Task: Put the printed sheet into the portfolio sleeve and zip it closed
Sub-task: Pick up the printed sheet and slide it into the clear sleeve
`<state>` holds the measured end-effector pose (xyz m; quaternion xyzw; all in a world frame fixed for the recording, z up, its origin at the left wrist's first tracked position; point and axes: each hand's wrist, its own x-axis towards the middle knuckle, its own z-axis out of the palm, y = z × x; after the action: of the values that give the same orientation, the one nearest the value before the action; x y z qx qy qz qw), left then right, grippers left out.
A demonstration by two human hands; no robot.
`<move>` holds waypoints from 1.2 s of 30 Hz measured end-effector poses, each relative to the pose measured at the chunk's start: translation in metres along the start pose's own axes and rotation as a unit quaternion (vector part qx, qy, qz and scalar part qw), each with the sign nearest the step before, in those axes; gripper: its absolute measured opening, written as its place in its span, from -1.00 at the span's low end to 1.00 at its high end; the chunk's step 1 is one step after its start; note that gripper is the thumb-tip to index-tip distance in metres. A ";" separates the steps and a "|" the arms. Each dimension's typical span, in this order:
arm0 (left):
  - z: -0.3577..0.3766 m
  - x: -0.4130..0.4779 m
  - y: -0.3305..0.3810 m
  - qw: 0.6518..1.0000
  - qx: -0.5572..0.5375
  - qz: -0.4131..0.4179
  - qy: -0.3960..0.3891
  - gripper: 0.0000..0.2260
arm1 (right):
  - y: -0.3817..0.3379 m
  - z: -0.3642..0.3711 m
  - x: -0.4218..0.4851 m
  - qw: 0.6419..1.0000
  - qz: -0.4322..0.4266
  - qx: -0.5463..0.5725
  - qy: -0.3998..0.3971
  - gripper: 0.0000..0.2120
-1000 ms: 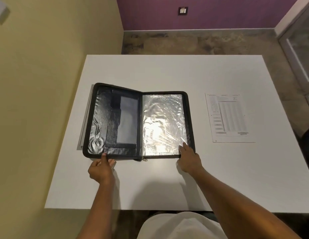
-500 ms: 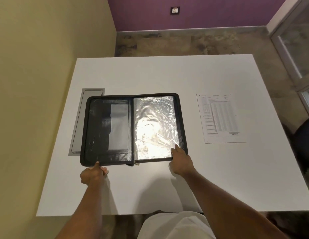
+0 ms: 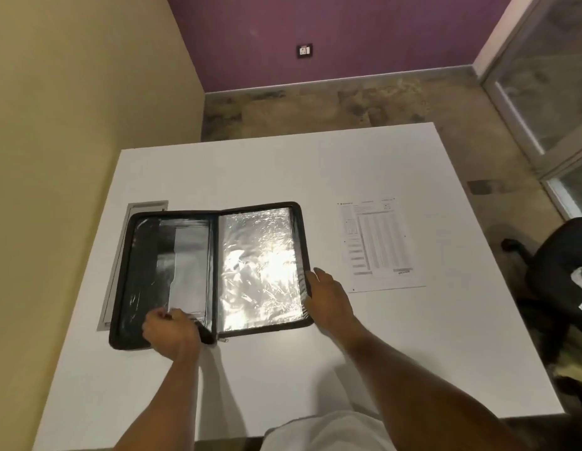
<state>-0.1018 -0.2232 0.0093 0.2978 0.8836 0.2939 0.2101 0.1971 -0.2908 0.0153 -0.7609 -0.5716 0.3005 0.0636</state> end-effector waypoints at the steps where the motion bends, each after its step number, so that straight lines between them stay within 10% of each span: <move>1: 0.011 -0.010 0.008 1.000 0.004 0.018 -0.005 -0.72 | 0.010 -0.008 0.002 1.000 0.003 -0.011 0.008 -0.42; 9: 0.104 -0.114 0.072 0.980 0.003 0.168 -0.106 -0.64 | 0.089 -0.064 0.042 0.996 0.036 -0.047 0.062 -0.39; 25: 0.245 -0.260 0.123 0.921 0.031 0.185 -0.341 -0.52 | 0.225 -0.117 0.102 0.981 0.173 0.032 0.084 -0.42; 36: 0.271 -0.295 0.136 0.928 0.126 0.179 -0.301 -0.43 | 0.238 -0.104 0.110 0.960 0.231 0.127 0.097 -0.39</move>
<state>0.3178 -0.2196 -0.0453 0.5496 0.7406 0.1100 0.3706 0.4686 -0.2458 -0.0473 -0.8832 -0.3288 0.3019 0.1440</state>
